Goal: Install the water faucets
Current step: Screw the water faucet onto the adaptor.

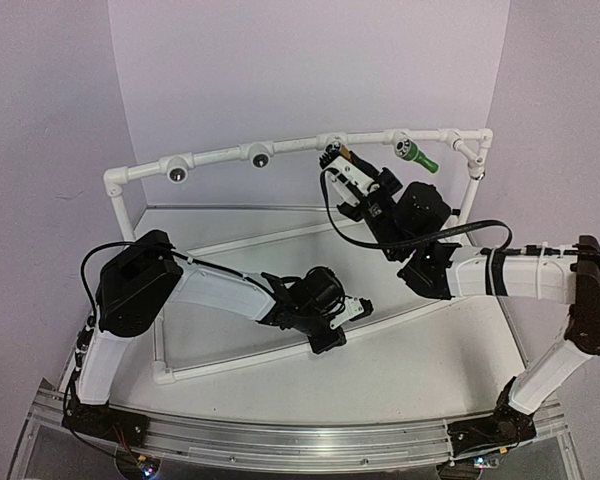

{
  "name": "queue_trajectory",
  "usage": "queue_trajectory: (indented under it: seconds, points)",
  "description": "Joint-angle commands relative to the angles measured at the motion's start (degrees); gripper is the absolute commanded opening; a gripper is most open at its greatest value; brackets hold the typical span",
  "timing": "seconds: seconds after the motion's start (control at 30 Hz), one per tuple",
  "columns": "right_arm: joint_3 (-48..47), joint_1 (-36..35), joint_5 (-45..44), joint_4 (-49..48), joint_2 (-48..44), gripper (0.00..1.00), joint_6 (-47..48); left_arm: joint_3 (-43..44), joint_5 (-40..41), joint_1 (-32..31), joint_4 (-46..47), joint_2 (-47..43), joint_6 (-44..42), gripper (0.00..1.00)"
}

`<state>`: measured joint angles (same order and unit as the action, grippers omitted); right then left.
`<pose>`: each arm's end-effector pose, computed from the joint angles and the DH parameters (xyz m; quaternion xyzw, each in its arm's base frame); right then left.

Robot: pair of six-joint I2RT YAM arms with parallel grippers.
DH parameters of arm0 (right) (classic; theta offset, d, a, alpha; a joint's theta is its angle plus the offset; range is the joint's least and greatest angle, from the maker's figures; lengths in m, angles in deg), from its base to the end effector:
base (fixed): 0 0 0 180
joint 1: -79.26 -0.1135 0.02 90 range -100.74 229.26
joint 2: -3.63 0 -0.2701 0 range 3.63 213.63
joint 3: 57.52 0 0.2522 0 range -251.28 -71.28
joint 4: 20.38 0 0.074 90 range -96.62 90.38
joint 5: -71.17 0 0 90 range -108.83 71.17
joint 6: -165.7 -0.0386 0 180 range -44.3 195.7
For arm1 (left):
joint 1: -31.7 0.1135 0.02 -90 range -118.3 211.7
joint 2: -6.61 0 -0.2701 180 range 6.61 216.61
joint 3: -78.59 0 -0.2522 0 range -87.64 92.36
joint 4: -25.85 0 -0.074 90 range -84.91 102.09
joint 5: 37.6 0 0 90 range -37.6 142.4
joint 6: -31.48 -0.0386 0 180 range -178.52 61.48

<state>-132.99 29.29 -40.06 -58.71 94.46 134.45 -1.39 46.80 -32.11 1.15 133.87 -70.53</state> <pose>0.2476 0.2731 0.3597 -0.3516 0.4410 -0.1641 0.8093 0.2072 -0.4297 0.1245 0.5927 0.7352 -0.1838 0.2728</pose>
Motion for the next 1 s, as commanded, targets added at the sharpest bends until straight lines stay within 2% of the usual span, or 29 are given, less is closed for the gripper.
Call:
queue_trajectory:
  seconds: [0.0, 0.97]
  points:
    - [-3.1, 1.4, -6.8, -1.1, 1.8, 0.0, -3.1, -0.7, -5.6, -2.7, -8.7, 4.4, -5.8, 0.0]
    - [-5.0, 0.5, -15.4, -1.0, 3.2, 0.0, -19.7, 0.0, -5.9, -3.4, -9.5, 4.8, -6.0, 0.0]
